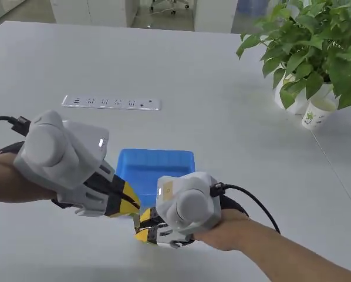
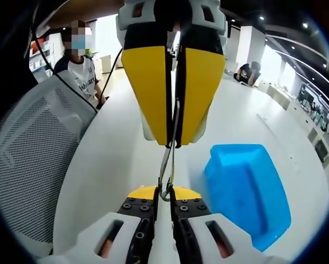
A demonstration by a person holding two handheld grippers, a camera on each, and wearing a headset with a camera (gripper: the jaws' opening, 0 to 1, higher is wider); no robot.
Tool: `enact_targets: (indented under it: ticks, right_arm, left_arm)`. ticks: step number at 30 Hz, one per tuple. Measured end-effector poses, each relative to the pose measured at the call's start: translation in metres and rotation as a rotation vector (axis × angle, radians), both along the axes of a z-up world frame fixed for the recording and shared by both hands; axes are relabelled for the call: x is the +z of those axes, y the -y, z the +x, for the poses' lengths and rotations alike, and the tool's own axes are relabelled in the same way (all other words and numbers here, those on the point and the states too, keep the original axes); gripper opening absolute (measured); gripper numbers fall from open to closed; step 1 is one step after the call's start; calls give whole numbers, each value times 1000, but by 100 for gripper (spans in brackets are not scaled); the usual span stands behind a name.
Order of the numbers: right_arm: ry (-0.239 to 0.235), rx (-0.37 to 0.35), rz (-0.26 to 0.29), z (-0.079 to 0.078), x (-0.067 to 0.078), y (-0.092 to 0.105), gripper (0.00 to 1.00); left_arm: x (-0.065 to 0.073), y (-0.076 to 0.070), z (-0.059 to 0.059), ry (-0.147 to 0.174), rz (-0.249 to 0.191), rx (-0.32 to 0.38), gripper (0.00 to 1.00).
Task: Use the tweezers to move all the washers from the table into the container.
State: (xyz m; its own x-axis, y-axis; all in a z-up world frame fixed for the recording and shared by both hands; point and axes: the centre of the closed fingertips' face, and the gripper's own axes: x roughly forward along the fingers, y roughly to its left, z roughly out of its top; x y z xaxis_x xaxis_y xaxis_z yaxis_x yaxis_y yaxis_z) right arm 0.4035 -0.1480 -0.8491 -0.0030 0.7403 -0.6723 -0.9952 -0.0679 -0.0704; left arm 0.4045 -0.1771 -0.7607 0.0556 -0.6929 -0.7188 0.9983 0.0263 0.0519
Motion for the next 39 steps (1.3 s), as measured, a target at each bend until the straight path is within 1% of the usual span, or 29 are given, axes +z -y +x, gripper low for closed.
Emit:
enact_targets:
  ticks: [2, 6, 10, 17, 25, 29, 35, 39]
  right_arm:
    - [3, -4, 4, 2, 4, 0, 11]
    - [7, -1, 3, 5, 10, 0, 11]
    - [13, -6, 10, 9, 18, 0, 11]
    - [23, -20, 18, 20, 27, 3, 11]
    - [38, -42, 24, 38, 35, 10, 11]
    - [45, -53, 26, 46, 37, 12, 11]
    - [51, -72, 29, 61, 40, 16, 11]
    - [53, -83, 30, 72, 41, 18, 11]
  left_arm:
    - [4, 0, 2, 7, -1, -1, 5]
    - [10, 0, 3, 13, 0, -7, 5]
    - [18, 1, 7, 22, -2, -12, 5]
    - [27, 4, 16, 33, 2, -20, 5]
    - [35, 12, 33, 48, 0, -35, 5]
    - [37, 15, 40, 51, -2, -41, 5]
    - [39, 18, 54, 63, 3, -53, 5]
    - [39, 19, 64, 64, -2, -51, 5]
